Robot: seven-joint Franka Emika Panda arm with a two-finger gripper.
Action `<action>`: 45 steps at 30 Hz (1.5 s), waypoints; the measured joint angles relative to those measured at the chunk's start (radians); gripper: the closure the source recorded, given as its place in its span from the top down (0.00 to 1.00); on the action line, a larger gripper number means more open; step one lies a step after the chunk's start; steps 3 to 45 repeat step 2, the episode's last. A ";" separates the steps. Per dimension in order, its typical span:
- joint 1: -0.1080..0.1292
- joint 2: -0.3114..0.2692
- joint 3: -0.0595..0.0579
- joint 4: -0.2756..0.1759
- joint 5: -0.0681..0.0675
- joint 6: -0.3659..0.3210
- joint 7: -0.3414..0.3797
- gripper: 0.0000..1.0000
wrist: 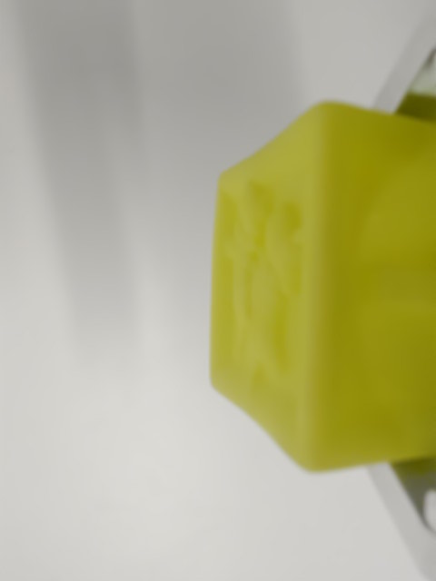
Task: Pick yellow cube
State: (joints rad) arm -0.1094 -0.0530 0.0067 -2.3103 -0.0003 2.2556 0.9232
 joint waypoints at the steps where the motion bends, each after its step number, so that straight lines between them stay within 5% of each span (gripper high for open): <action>1: 0.000 0.000 0.000 0.000 0.000 0.000 0.000 0.00; 45: 0.000 0.000 0.000 0.000 0.000 0.000 0.000 0.00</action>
